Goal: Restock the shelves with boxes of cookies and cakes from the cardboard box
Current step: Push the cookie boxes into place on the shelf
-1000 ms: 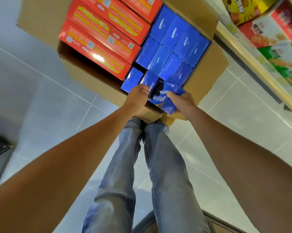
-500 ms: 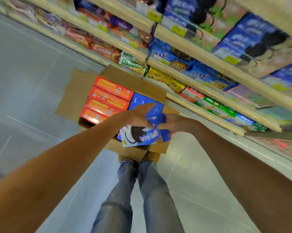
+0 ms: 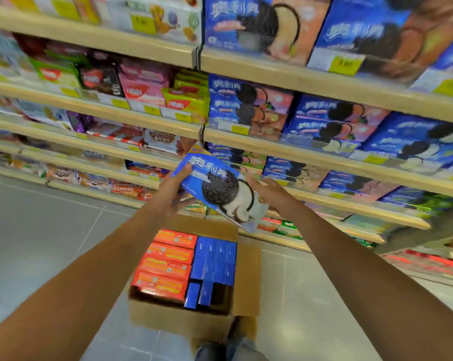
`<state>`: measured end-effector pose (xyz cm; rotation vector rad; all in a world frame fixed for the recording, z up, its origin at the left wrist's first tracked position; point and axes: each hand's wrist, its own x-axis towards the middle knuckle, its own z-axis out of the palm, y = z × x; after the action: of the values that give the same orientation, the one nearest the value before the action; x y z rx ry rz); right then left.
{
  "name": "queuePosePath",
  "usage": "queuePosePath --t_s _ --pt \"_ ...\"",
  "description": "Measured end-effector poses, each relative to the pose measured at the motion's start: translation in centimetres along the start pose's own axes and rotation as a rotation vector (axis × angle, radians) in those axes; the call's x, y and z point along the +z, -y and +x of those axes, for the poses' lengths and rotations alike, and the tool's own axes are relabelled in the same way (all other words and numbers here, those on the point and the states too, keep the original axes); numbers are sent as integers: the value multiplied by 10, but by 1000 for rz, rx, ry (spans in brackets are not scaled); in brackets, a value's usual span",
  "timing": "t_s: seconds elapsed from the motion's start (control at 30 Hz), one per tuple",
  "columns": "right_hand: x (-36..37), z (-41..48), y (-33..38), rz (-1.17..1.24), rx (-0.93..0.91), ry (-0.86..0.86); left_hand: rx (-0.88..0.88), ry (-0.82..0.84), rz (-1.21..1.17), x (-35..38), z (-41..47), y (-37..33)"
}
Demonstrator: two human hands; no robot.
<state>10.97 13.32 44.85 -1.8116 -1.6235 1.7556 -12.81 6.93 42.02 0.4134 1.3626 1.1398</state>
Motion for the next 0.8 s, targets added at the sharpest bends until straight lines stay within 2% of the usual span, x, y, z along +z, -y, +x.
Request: queuePosePath --t_s 0.07,0.13,0.23,0.3,0.4,0.53,0.67,0.8 --pt "-14 -14 21 136 -54 -68 49 -1 -40 7 -10 -29" --pt "-31 -34 43 223 -118 -55 105 -7 -104 18 -27 -59" --pt "-54 -58 80 273 -201 1 168 7 -214 41 -47 -99" --pt "-68 -69 108 286 -231 -40 222 49 -236 57 -61 -128" --pt "-100 -77 150 259 -368 -152 336 76 -140 75 -80 -179" --pt "-170 -51 213 313 -608 -261 553 -62 184 98 -103 -250" --pt "-179 -159 288 391 -776 -496 820 -127 328 137 -117 -313" --pt "-219 -176 339 392 -854 -673 997 -268 402 179 -125 -361"
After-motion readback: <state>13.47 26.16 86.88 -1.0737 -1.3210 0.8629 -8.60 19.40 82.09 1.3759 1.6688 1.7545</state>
